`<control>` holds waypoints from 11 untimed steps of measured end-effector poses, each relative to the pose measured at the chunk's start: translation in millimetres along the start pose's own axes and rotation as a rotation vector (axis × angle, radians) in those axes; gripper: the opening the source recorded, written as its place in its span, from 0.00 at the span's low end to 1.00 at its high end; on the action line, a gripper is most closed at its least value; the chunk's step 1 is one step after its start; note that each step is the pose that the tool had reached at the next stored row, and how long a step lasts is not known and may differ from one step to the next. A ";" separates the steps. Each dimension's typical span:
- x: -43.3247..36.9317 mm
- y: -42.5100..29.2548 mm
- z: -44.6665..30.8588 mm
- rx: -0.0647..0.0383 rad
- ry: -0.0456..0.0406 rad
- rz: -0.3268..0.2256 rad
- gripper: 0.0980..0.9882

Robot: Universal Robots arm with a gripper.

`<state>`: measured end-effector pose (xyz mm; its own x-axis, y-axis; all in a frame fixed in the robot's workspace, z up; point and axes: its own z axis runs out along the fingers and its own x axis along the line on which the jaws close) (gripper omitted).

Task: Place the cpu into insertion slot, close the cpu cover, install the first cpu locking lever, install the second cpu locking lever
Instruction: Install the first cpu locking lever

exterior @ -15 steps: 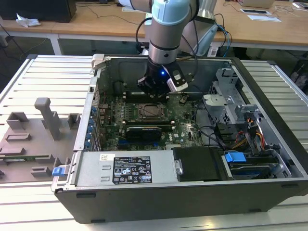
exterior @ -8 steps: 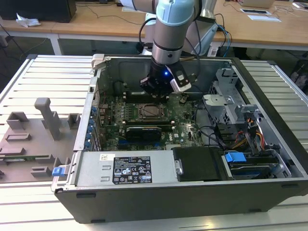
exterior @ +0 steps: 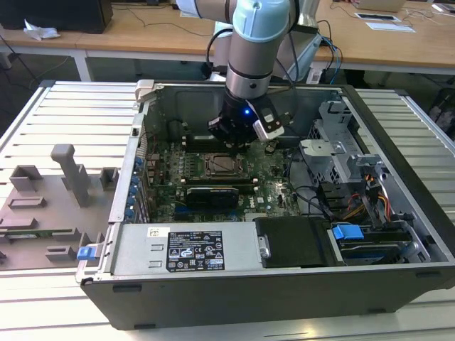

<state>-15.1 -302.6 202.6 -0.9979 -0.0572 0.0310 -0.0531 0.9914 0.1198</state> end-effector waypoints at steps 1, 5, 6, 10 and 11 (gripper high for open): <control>0.0 -0.2 0.5 0.000 0.0002 0.000 0.01; 0.2 0.1 1.3 -0.022 -0.0010 -0.001 0.01; 0.2 0.6 2.2 -0.028 -0.0023 -0.001 0.01; 1.5 0.5 0.8 -0.024 -0.0019 -0.001 0.01; 1.8 0.8 -2.2 -0.022 -0.0027 -0.001 0.01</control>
<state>-16.9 -302.1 205.0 -0.9979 -0.0578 0.0282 -0.0532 0.9884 0.1419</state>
